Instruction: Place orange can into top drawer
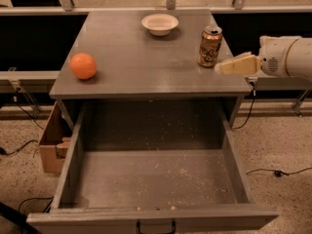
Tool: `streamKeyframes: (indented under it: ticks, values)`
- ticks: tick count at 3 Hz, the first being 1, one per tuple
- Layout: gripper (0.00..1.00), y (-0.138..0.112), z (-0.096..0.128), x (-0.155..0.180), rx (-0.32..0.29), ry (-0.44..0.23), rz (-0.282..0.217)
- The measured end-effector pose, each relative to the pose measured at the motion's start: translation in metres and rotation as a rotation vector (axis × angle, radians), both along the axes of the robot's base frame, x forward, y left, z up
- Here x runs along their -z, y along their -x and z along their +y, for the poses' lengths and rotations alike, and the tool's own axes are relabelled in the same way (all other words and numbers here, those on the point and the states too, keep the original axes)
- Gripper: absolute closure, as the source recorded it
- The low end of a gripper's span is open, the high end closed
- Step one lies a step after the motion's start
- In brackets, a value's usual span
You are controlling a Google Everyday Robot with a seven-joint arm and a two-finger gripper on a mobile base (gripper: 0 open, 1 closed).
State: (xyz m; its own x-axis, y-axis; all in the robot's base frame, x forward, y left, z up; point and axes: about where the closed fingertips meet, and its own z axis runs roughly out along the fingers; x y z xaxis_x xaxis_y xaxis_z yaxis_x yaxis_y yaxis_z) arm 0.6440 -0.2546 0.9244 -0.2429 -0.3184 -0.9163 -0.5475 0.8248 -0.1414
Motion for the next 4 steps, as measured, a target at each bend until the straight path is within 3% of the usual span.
streamKeyframes:
  ticks: [1,2,3,4]
  values:
    - [0.00,-0.044,-0.006,0.000,0.025,-0.101,-0.072]
    - [0.00,-0.083,-0.002,0.007,0.021,-0.192,-0.107]
    - [0.00,-0.106,0.010,0.017,-0.002,-0.262,-0.115]
    - [0.18,-0.118,0.021,0.025,-0.024,-0.285,-0.114]
